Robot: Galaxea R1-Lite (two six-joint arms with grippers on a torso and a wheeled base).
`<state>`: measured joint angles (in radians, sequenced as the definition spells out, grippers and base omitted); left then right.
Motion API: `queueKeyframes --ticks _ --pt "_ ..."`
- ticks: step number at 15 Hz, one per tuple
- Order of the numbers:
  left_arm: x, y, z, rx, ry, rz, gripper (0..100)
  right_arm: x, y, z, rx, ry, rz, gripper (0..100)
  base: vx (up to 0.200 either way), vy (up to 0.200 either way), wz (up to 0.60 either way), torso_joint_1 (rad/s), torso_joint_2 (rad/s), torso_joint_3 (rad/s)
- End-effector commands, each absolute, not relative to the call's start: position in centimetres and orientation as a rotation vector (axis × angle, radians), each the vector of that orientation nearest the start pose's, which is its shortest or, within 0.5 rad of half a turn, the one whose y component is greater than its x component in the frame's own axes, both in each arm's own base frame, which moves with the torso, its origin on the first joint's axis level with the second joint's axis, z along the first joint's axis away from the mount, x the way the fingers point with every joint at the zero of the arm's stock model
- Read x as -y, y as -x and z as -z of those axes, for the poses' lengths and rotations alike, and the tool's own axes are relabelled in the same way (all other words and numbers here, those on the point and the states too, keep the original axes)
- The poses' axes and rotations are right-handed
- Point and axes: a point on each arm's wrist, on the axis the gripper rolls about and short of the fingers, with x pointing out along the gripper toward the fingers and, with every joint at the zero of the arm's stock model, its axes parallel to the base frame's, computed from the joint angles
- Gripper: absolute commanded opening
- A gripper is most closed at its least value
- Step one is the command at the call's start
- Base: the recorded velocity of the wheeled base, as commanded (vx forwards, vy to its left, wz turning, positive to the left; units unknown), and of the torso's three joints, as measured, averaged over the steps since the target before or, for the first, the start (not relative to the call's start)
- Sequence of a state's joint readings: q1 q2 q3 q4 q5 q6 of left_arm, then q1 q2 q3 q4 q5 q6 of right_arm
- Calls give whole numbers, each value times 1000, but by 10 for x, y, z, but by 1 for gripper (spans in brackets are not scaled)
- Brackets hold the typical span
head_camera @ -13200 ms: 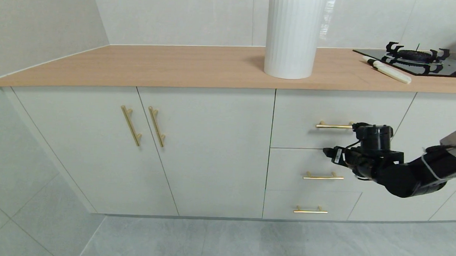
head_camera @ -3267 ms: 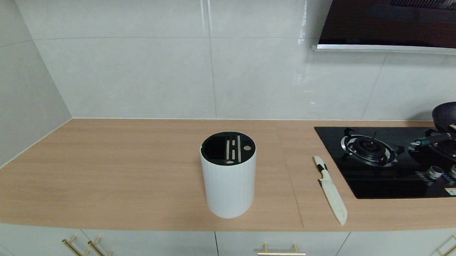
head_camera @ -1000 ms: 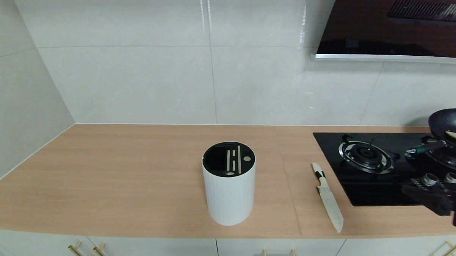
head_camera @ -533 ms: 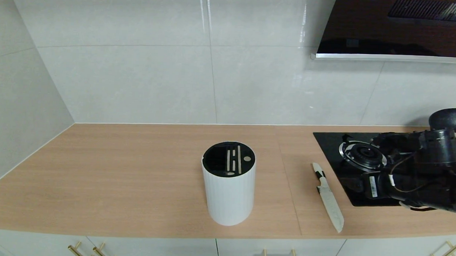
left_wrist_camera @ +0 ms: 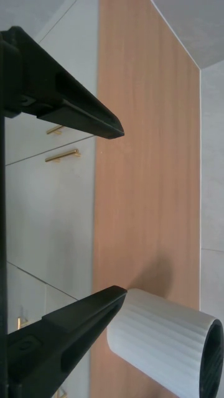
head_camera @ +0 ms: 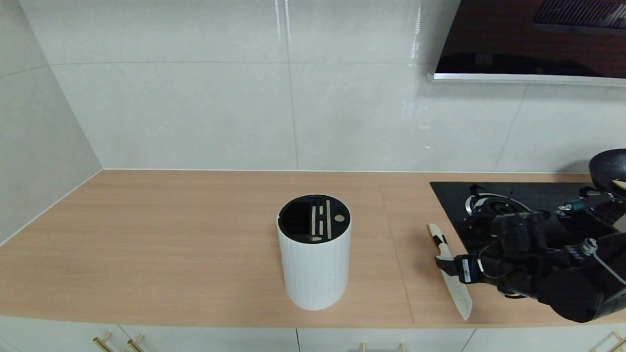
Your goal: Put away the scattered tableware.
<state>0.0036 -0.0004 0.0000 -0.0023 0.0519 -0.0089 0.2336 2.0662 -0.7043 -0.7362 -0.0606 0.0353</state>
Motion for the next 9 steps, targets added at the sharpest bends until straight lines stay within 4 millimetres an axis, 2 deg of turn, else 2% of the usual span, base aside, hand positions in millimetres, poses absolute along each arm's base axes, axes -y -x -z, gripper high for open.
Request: queueKeyframes --ticks 1,3,9 --pt "-1 23 -76 3 9 -57 100 -78 -341 -10 -665 47 -147 100 0 0 0 0 0 0" --pt "-1 23 -76 3 9 -57 100 -79 -353 1 -642 44 -141 100 0 0 0 0 0 0" --pt "-1 23 -76 3 9 -57 100 -78 -370 11 -619 34 -126 100 0 0 0 0 0 0"
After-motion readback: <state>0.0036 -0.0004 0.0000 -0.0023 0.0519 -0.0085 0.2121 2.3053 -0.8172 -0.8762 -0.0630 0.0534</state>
